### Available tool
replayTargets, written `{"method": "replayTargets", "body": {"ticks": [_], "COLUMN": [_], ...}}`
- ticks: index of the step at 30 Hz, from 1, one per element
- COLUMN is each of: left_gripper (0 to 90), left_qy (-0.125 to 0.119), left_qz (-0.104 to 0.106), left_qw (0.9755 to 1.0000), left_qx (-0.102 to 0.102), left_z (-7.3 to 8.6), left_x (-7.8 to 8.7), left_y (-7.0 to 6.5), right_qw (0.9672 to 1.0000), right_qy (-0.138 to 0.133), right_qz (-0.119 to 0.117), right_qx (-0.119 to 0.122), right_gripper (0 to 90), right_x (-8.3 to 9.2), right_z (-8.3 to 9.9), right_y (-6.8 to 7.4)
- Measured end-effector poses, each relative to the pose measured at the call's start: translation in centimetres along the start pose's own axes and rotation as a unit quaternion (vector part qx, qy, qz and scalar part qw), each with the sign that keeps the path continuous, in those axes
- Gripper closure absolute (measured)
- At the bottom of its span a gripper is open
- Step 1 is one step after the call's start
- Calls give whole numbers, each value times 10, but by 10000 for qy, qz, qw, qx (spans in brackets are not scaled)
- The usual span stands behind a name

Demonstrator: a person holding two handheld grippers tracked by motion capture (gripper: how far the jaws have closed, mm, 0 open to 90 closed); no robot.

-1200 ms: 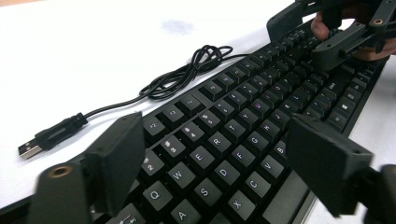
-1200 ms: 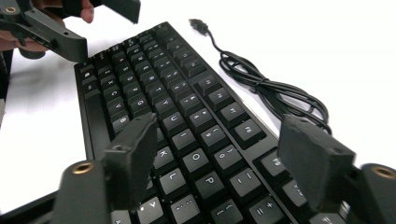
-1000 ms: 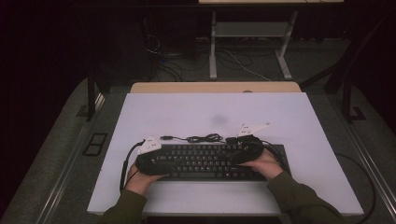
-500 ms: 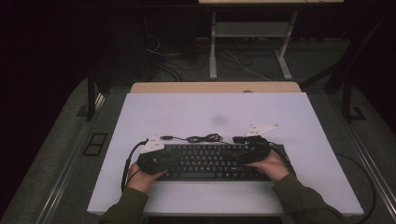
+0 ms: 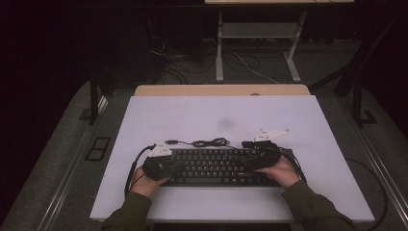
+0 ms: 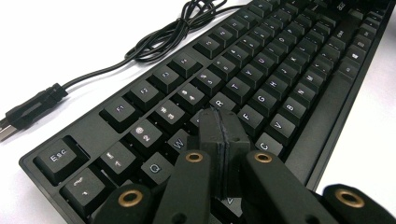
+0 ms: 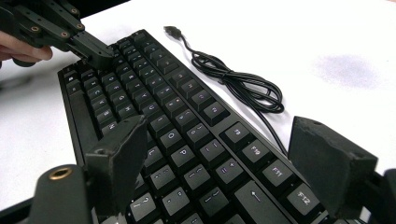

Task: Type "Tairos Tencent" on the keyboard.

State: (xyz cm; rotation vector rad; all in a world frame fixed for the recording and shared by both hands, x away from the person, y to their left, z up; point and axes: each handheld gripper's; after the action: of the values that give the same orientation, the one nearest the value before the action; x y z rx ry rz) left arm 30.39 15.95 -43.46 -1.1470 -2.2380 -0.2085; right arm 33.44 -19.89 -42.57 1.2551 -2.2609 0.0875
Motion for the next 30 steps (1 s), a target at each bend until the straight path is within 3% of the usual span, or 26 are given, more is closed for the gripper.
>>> {"method": "replayTargets", "body": {"ticks": [19, 30], "left_gripper": [890, 890], "left_qy": [192, 186], "left_qz": [54, 37], "left_qw": [9998, 9998], "left_qx": [-31, -32], "left_z": [2, 1], "left_x": [-2, -1], "left_y": [1, 0], "right_qw": [10000, 10000], "right_qy": [25, 20], "right_qz": [2, -3], "right_qx": [-1, -4], "right_gripper": [198, 198], "right_x": [0, 0], "right_z": [0, 0], "right_y": [-1, -1]}}
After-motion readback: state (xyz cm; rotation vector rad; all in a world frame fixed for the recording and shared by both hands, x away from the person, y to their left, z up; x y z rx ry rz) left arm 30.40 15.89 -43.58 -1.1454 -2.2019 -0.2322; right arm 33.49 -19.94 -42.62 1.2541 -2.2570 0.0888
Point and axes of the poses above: each handheld gripper's, and its own axes: x roughly backward along the jaws, z roughly out of its underside, y roughly to its left, and after that the axes turned 3 degrees about -y, right-handed
